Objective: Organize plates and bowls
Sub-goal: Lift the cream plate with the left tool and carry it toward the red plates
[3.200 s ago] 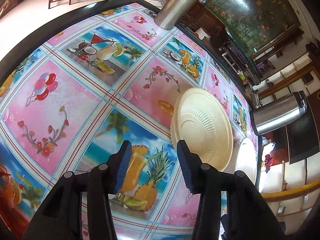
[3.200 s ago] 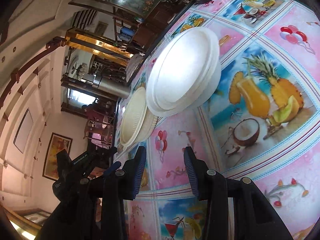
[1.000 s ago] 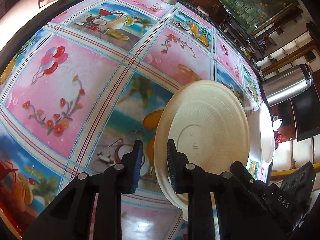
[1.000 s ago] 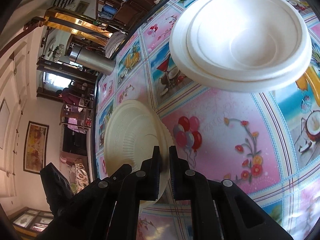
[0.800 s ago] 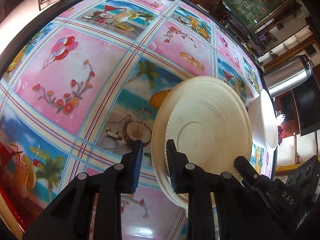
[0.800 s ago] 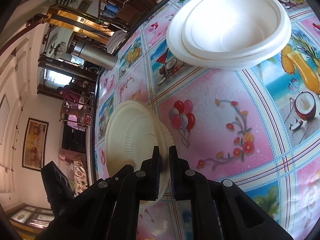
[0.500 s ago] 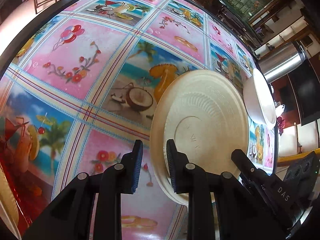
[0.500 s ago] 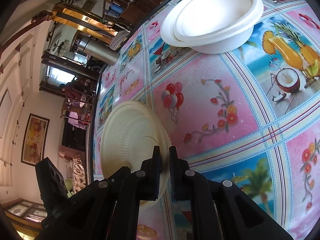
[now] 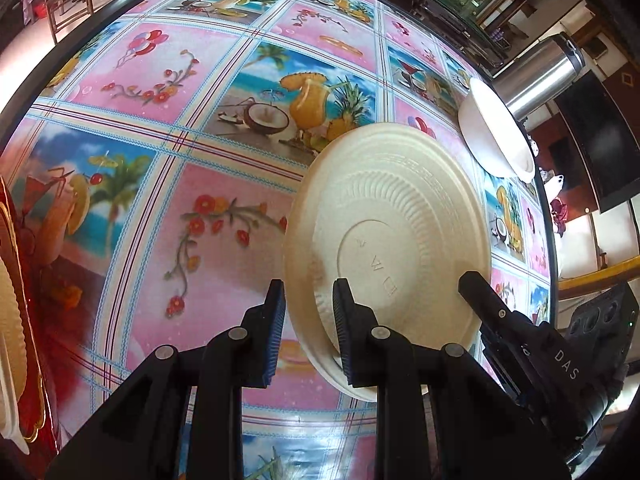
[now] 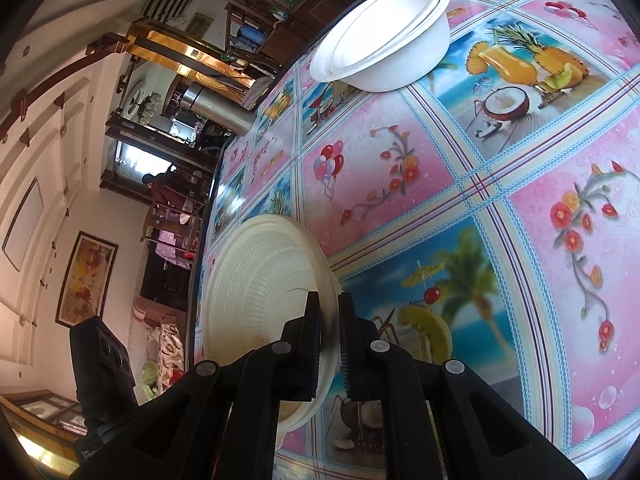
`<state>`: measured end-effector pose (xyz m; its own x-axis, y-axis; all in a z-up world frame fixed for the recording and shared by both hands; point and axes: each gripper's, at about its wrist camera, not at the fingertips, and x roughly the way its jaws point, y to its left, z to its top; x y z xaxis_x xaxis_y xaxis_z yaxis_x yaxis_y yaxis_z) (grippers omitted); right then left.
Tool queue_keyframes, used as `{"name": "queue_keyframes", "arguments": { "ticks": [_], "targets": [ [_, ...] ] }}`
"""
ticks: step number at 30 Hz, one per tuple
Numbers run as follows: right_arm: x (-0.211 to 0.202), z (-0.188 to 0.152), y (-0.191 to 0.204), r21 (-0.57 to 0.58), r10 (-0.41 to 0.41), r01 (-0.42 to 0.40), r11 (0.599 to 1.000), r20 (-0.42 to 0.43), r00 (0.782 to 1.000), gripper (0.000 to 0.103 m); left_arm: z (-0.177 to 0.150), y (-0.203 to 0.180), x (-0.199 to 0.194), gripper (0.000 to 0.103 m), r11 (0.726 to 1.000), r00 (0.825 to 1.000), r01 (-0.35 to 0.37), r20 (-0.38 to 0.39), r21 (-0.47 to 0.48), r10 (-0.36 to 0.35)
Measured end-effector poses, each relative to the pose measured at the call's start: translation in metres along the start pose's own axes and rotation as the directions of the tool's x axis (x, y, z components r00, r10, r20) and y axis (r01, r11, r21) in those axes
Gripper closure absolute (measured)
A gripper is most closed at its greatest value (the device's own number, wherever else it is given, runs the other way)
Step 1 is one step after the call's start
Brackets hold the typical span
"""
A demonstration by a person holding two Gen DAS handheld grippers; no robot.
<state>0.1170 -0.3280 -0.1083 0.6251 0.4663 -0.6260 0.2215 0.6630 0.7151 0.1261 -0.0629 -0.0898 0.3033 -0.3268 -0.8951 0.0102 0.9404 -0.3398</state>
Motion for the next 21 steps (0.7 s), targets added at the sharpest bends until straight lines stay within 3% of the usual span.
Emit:
{"name": "queue_keyframes", "arguments": {
  "ticks": [14,21],
  "targets": [
    [-0.024,-0.041,-0.003,-0.003,-0.044,0.043,0.999,-0.041,0.998,0.093,-0.025,0.005,-0.011,0.08,0.999,1.0,0.014,-0.009,0.049,-0.013],
    [-0.031,-0.05,0.005,-0.019,-0.067,0.066,0.998,-0.04,0.997,0.093,-0.034,0.011,-0.016,0.08,0.996,1.0,-0.017,0.015,0.086,0.015]
  ]
}}
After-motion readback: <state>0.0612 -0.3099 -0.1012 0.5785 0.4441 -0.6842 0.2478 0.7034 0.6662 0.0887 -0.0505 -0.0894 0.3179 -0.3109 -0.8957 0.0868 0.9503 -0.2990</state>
